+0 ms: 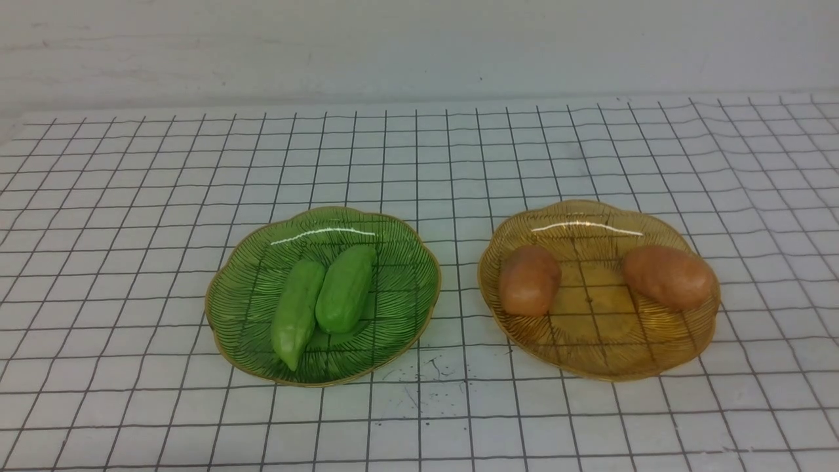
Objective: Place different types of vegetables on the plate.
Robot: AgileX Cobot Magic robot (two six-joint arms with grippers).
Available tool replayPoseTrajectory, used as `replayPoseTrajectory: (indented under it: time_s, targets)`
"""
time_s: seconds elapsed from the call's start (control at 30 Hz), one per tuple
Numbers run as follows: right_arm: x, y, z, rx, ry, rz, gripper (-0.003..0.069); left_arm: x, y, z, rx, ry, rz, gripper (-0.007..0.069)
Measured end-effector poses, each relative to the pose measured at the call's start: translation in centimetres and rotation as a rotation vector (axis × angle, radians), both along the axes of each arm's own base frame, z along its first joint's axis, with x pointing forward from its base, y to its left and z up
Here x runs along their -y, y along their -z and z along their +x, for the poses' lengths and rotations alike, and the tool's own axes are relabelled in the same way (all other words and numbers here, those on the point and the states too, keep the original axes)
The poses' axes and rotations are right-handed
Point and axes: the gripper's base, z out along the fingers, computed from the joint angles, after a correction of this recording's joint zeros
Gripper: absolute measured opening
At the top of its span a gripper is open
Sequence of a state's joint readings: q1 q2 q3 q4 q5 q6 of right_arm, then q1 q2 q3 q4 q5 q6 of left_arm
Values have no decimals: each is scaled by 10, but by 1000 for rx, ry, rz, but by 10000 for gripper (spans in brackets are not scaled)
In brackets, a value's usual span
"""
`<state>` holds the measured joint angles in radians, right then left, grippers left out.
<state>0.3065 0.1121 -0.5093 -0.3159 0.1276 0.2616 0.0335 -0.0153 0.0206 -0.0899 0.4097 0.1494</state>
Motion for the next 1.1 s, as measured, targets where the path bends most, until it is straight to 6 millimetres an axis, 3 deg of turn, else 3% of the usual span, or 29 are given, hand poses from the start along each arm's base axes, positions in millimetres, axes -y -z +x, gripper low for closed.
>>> replayPoseTrajectory:
  time_s: [1.1]
  targets:
    - [0, 0, 0, -2, 0, 0, -14, 2, 0, 1, 16, 38, -9, -8]
